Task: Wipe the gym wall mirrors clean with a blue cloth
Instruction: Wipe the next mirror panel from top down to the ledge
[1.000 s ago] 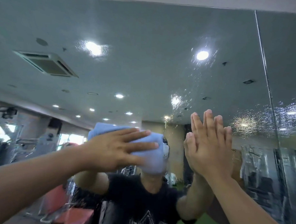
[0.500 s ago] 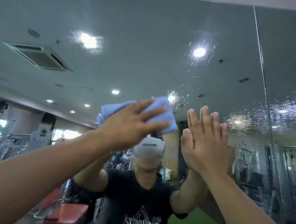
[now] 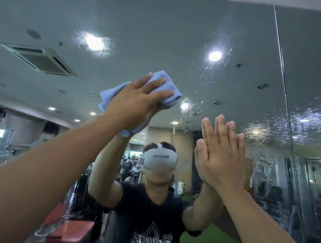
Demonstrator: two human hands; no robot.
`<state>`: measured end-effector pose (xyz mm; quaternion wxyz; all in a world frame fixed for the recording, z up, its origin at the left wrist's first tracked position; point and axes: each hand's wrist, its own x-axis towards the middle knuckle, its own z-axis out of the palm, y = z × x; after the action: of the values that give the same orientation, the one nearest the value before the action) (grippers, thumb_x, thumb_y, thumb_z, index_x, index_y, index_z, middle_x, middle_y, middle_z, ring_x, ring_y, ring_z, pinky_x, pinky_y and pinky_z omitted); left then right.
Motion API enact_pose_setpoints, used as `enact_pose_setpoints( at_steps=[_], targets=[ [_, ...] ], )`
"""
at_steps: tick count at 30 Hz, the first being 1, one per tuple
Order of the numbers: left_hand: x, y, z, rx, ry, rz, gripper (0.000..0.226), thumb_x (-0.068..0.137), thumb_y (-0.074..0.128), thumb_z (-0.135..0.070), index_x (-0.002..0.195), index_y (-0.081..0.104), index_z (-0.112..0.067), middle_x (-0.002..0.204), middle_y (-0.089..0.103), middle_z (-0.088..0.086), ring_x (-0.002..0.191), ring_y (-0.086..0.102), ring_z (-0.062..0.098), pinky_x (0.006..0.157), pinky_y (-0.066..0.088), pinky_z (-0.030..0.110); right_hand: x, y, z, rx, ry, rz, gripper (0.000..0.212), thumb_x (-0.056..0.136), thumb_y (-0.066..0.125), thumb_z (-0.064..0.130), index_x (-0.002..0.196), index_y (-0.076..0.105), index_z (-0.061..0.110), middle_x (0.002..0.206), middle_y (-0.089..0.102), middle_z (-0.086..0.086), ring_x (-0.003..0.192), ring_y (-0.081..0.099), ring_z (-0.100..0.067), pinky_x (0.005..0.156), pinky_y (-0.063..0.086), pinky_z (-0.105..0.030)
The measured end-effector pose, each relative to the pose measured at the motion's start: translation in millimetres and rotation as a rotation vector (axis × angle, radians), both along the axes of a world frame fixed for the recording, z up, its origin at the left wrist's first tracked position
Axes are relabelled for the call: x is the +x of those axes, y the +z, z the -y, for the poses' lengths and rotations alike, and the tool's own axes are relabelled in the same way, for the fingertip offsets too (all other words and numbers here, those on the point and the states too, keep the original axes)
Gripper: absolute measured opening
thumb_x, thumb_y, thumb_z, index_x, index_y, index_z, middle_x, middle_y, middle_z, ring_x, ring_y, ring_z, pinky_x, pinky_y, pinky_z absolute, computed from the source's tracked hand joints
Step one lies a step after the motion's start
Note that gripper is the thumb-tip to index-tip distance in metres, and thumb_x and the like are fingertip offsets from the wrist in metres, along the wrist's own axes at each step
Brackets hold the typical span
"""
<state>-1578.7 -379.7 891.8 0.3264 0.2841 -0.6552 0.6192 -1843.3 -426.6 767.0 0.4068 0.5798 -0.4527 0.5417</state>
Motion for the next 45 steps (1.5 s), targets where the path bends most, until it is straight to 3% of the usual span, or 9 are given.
enact_pose_setpoints(
  at_steps=[2, 6, 13, 22, 26, 31, 34, 39, 45],
  targets=[
    [-11.8, -15.4, 7.0, 0.015, 0.002, -0.052, 0.048, 0.1, 0.017, -0.029, 0.142, 0.042, -0.025, 0.146, 0.048, 0.013, 0.134, 0.044, 0.039, 0.108, 0.038, 0.053, -0.1, -0.5, 0.5, 0.005, 0.006, 0.001, 0.06, 0.105, 0.013, 0.05, 0.164, 0.009, 0.037, 0.173, 0.006, 0.0, 0.159, 0.001, -0.026, 0.127, -0.004, -0.046],
    [-19.3, -78.6, 7.4, 0.002, -0.006, 0.055, 0.061, 0.084, 0.069, -0.013, 0.14, 0.054, -0.032, 0.156, 0.044, 0.006, 0.14, 0.042, 0.04, 0.101, 0.045, 0.052, -0.8, 1.2, -0.8, 0.026, 0.022, -0.004, 0.061, 0.104, 0.014, 0.052, 0.164, 0.007, 0.038, 0.172, 0.002, 0.0, 0.159, 0.0, -0.026, 0.127, -0.003, -0.048],
    [37.7, -111.4, -1.5, 0.096, 0.035, 0.545, 0.059, 0.091, 0.063, -0.013, 0.143, 0.053, -0.039, 0.159, 0.04, -0.002, 0.146, 0.037, 0.032, 0.109, 0.043, 0.052, 1.0, 0.3, -3.1, 0.021, 0.024, 0.01, 0.062, 0.104, 0.01, 0.051, 0.164, 0.009, 0.035, 0.173, 0.004, -0.001, 0.159, 0.0, -0.026, 0.128, 0.0, -0.05],
    [37.1, -58.4, -7.1, -0.004, -0.002, -0.026, 0.045, 0.098, 0.039, -0.025, 0.139, 0.057, -0.025, 0.151, 0.05, 0.01, 0.139, 0.044, 0.041, 0.106, 0.042, 0.053, 2.6, 0.1, -1.5, -0.004, 0.031, 0.015, 0.061, 0.105, 0.014, 0.049, 0.164, 0.009, 0.035, 0.172, 0.007, -0.003, 0.159, 0.002, -0.027, 0.128, 0.004, -0.052],
    [28.8, -127.6, -3.6, 0.075, -0.003, 0.151, 0.059, 0.084, 0.06, -0.013, 0.14, 0.059, -0.03, 0.157, 0.042, 0.007, 0.143, 0.04, 0.039, 0.105, 0.045, 0.055, 1.5, -0.2, -1.0, -0.011, 0.031, 0.011, 0.061, 0.105, 0.011, 0.051, 0.164, 0.009, 0.035, 0.172, 0.008, -0.003, 0.159, 0.004, -0.029, 0.128, 0.004, -0.052],
    [43.3, -148.2, -8.8, 0.194, 0.109, 0.5, 0.086, 0.077, 0.065, -0.018, 0.154, 0.034, -0.04, 0.166, 0.024, 0.001, 0.152, 0.022, 0.033, 0.115, 0.036, 0.056, 2.4, 1.1, -0.8, 0.001, 0.019, 0.016, 0.062, 0.104, 0.011, 0.05, 0.164, 0.009, 0.035, 0.172, 0.007, -0.003, 0.159, 0.004, -0.029, 0.128, 0.003, -0.052],
    [47.9, -110.5, -2.4, 0.094, 0.082, 0.399, 0.07, 0.088, 0.065, -0.018, 0.15, 0.039, -0.038, 0.162, 0.033, 0.003, 0.148, 0.031, 0.034, 0.112, 0.04, 0.058, 2.1, 0.7, -0.8, -0.003, 0.028, 0.01, 0.062, 0.104, 0.012, 0.05, 0.164, 0.011, 0.034, 0.172, 0.008, -0.004, 0.159, 0.004, -0.029, 0.128, 0.002, -0.052],
    [39.0, -45.6, -0.9, 0.109, 0.092, 0.006, 0.05, 0.104, 0.017, -0.034, 0.149, 0.038, -0.025, 0.156, 0.041, 0.011, 0.143, 0.039, 0.037, 0.11, 0.037, 0.056, 1.4, 0.7, -0.4, -0.012, 0.027, 0.007, 0.062, 0.104, 0.013, 0.049, 0.164, 0.009, 0.035, 0.172, 0.009, -0.004, 0.159, 0.005, -0.029, 0.128, 0.003, -0.052],
    [12.6, -117.1, 2.4, 0.051, 0.034, 0.08, 0.066, 0.085, 0.063, -0.014, 0.147, 0.049, -0.031, 0.161, 0.035, 0.008, 0.146, 0.035, 0.039, 0.108, 0.042, 0.059, 1.0, 0.5, -1.1, -0.008, 0.027, -0.001, 0.062, 0.104, 0.016, 0.049, 0.164, 0.01, 0.034, 0.172, 0.008, -0.005, 0.159, 0.004, -0.03, 0.128, 0.001, -0.051]
  ],
)
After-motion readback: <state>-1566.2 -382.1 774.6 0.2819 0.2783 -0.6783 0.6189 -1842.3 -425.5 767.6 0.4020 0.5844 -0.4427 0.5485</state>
